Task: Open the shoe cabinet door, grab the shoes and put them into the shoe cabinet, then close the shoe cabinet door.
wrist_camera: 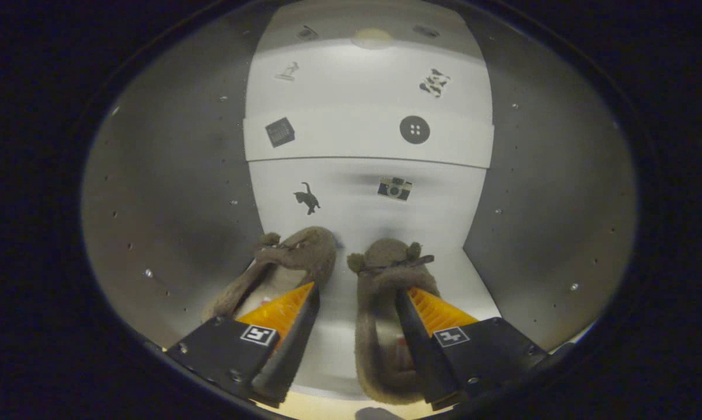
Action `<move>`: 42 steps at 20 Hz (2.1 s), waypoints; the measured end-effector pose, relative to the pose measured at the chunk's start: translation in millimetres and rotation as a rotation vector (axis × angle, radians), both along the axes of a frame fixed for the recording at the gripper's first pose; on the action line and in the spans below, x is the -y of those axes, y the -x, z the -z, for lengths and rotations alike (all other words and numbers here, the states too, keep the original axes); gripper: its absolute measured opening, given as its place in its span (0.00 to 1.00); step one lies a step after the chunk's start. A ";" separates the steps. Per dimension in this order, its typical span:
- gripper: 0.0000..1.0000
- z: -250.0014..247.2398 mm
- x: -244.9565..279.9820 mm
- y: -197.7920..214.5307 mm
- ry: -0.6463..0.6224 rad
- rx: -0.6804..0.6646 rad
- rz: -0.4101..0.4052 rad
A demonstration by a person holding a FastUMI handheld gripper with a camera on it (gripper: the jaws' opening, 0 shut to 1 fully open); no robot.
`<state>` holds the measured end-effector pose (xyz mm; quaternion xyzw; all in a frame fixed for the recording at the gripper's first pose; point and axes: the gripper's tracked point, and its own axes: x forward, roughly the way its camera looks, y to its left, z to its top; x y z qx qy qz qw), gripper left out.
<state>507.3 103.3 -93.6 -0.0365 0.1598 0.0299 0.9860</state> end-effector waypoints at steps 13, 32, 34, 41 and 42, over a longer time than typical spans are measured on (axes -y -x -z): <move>1.00 -65.3 -49.4 213.5 -0.034 0.271 -0.112; 1.00 -90.4 126.6 509.6 -0.084 0.364 -0.043; 1.00 -95.6 157.1 521.6 -0.093 0.372 0.011; 1.00 -98.0 273.8 521.0 -0.091 0.380 0.135; 1.00 -95.1 284.6 512.6 -0.091 0.372 0.134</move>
